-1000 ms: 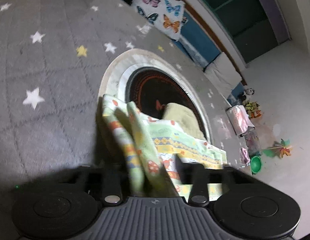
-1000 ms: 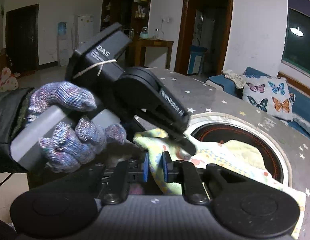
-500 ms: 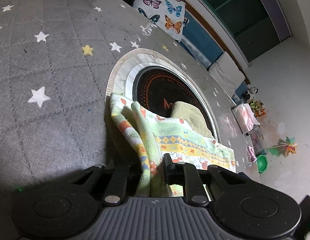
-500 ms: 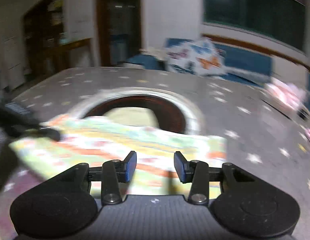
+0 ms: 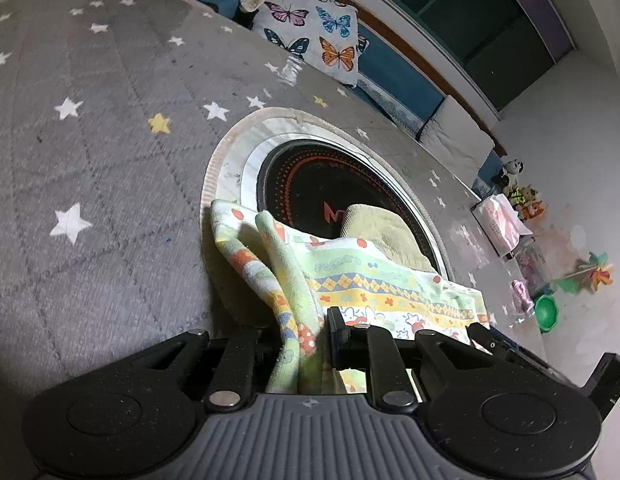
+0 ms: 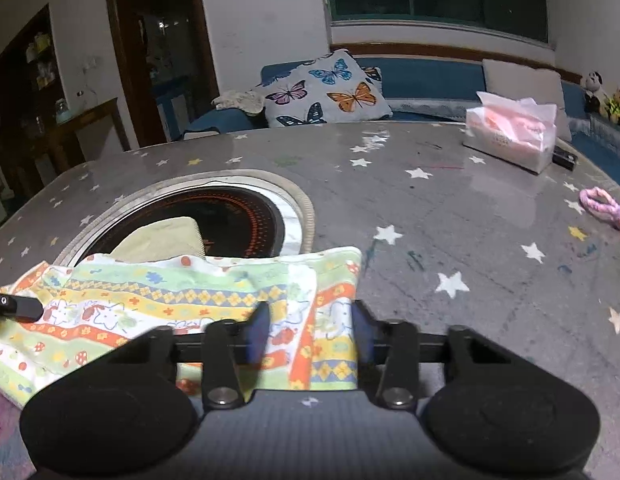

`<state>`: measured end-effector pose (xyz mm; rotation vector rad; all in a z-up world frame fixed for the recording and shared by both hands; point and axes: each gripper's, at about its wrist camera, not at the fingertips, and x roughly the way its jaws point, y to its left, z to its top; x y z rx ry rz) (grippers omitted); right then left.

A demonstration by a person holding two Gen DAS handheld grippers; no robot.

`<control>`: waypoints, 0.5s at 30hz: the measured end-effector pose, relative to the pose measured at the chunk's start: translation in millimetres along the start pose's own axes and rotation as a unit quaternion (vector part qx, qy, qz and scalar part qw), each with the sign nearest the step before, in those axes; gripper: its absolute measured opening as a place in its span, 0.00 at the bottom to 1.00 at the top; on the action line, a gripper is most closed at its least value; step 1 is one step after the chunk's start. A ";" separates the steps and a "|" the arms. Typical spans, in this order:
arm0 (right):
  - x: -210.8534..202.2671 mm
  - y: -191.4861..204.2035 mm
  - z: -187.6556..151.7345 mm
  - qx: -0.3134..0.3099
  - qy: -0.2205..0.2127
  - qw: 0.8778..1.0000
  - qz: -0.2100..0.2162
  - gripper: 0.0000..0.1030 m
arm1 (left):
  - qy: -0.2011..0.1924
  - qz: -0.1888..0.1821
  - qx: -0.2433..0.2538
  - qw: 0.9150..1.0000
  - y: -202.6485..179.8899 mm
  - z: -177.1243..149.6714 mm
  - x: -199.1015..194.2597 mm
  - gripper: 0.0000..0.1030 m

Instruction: Fold clothes

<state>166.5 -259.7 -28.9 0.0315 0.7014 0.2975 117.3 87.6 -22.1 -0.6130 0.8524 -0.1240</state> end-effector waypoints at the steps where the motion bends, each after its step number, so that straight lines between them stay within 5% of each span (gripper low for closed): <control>1: 0.6 0.8 -0.2 0.000 0.000 1.000 0.002 0.23 | -0.001 0.002 0.007 1.000 -1.9 0.0 0.1 0.17; 4: -0.2 3.6 -0.7 0.001 -0.003 1.000 0.005 0.11 | -0.006 0.007 0.026 1.000 -9.2 1.1 -1.1 0.15; 15: -44.3 -14.9 12.9 0.012 -0.057 0.998 -0.013 0.07 | -0.019 -0.032 0.112 0.993 -80.1 21.4 6.4 0.10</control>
